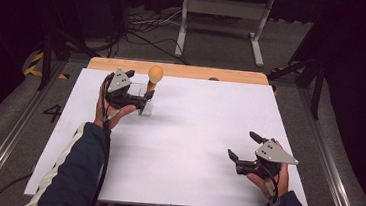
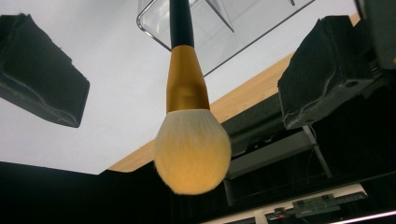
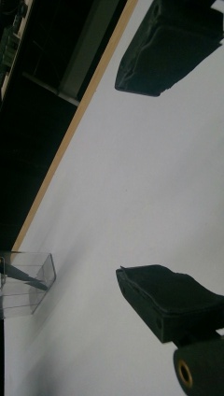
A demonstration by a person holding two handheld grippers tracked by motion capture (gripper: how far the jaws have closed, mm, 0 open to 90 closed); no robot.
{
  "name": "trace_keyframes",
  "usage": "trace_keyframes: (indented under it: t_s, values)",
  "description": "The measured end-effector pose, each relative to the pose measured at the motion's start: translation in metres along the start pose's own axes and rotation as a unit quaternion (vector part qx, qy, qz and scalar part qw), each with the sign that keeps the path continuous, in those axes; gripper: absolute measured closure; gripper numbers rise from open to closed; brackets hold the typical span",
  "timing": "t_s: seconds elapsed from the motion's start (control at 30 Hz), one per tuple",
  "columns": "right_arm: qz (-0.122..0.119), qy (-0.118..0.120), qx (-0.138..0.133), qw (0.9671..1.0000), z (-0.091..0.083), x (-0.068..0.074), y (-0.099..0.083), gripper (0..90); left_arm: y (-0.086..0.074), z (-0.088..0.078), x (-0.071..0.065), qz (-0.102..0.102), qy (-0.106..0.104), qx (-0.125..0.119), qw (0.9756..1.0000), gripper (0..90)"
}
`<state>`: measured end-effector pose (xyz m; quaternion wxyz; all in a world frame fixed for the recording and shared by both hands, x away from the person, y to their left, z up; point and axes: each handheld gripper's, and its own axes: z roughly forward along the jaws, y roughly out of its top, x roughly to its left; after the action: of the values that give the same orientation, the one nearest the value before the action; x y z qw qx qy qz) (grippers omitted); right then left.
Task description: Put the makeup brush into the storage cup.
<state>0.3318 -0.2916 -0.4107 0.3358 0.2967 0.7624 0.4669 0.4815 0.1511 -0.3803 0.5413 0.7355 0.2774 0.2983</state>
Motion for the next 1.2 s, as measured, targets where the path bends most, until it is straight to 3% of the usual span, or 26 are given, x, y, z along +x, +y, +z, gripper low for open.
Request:
trace_keyframes:
  t_s: [0.27, 1.2]
  values:
    - [0.005, -0.002, -0.005, 1.0, 0.0, 0.0, 0.001, 7.4, 0.003, -0.008, -0.009, 0.024, -0.01, -0.006, 0.9996, 1.6]
    - [0.006, -0.005, -0.01, 0.9999, -0.001, 0.0, 0.001, 3.5, 0.002, -0.043, -0.03, 0.058, -0.036, -0.018, 0.9975, 1.9]
